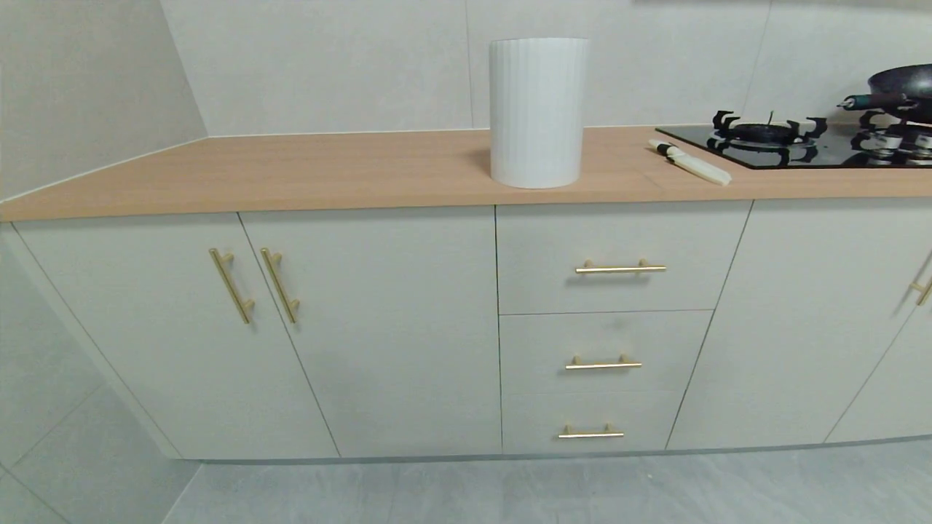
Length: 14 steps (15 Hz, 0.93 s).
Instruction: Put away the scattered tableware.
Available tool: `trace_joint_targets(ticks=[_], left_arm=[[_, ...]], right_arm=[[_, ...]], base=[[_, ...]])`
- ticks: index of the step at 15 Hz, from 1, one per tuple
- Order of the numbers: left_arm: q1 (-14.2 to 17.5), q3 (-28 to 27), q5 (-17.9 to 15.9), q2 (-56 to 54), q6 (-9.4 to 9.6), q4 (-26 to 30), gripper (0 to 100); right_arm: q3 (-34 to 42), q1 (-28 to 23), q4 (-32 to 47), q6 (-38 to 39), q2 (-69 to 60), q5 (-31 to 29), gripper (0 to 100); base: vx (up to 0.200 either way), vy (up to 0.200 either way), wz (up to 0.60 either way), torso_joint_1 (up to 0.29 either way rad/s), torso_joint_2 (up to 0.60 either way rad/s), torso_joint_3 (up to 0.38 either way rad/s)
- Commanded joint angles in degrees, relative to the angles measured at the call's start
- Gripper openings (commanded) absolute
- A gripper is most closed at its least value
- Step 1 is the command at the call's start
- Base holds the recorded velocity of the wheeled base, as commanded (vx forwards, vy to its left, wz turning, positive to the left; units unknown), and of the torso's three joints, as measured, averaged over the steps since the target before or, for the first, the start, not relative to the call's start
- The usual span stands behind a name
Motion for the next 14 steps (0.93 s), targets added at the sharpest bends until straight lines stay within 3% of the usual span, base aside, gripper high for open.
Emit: trace_joint_targets(ticks=[1, 14], left_arm=[[0.01, -0.04, 0.01, 0.09, -0.01, -0.01, 100], [0.01, -0.04, 0.01, 0.09, -0.01, -0.01, 100]], right_arm=[[0.00, 0.01, -0.01, 0.00, 0.20, 0.01, 100], [0.00, 0.01, -0.01, 0.08, 0.11, 0.01, 100]], base=[[0.200, 0.000, 0.00, -0.002, 0.00, 0.012], [0.200, 0.000, 0.00, 0.001, 0.00, 0.005]])
